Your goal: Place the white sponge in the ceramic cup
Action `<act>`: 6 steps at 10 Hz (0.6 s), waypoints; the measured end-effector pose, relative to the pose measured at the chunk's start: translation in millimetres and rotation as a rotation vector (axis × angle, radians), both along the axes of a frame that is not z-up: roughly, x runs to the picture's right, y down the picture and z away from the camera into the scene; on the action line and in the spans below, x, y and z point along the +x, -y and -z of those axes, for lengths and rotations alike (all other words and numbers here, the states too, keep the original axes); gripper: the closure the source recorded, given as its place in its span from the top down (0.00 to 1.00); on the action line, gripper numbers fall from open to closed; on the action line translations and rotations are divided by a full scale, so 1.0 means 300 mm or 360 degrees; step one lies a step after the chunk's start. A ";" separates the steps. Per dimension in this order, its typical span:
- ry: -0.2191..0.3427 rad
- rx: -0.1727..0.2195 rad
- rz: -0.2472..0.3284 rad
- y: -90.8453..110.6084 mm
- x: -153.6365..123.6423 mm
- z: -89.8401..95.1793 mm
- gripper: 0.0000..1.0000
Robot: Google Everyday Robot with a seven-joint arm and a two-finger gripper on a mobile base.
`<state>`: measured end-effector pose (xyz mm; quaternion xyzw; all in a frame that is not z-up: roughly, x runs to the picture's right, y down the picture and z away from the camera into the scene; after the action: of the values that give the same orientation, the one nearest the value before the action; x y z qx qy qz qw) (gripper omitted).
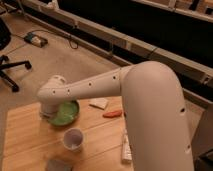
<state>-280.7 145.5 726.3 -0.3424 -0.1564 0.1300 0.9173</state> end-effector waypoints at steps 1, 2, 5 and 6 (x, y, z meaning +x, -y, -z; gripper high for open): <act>-0.0060 0.0027 -0.0015 0.050 0.044 0.002 0.80; -0.0130 0.0051 -0.0029 0.099 0.088 0.002 0.80; -0.0355 0.0085 -0.0050 0.209 0.204 -0.024 0.80; -0.0440 0.0087 -0.0056 0.232 0.239 -0.042 0.80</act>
<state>-209.0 75.8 738.9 -0.2934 -0.0378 0.1876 0.9366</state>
